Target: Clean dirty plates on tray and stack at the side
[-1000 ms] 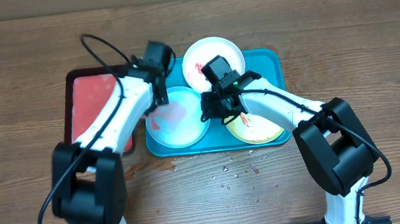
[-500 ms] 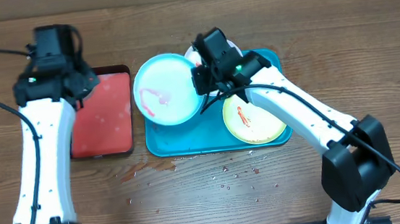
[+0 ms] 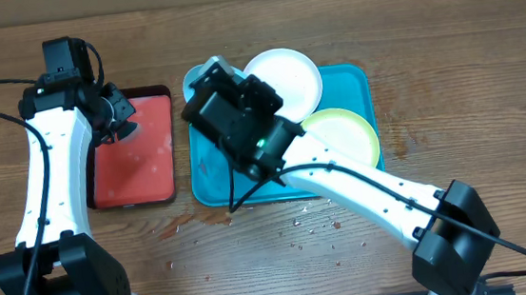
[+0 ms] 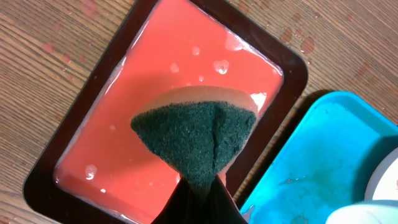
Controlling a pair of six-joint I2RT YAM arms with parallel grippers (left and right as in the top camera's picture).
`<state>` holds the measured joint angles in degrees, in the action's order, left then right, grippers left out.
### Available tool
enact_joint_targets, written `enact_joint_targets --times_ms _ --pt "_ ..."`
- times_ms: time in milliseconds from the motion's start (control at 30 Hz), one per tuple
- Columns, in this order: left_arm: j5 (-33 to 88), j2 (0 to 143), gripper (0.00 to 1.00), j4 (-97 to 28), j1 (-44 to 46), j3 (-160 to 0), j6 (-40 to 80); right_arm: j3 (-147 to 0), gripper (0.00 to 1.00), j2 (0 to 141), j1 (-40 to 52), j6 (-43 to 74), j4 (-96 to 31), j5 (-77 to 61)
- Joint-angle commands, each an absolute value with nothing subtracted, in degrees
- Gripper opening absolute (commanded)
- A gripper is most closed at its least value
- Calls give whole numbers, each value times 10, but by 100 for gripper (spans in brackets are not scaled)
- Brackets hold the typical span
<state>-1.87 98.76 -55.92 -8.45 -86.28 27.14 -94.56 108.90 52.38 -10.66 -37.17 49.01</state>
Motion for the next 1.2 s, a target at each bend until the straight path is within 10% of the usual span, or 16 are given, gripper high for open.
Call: enact_joint_targets --times_ms 0,333,567,767,1000,1167 --pt "-23 990 4 -556 -97 -860 283 -961 4 1067 541 -240 -349 548" --pt "-3 990 4 -559 -144 -860 283 -961 4 1067 552 -298 -245 676" --pt "1 990 4 -564 -151 -860 283 -949 4 1067 543 -211 -354 376" --pt "1 990 4 -564 -151 -860 283 -950 4 1065 541 -128 -250 570" --pt "1 990 4 -568 -151 -860 283 -947 4 1067 499 -314 -400 190" --pt "1 990 4 -568 -151 -860 283 -946 4 1062 445 -116 -380 316"
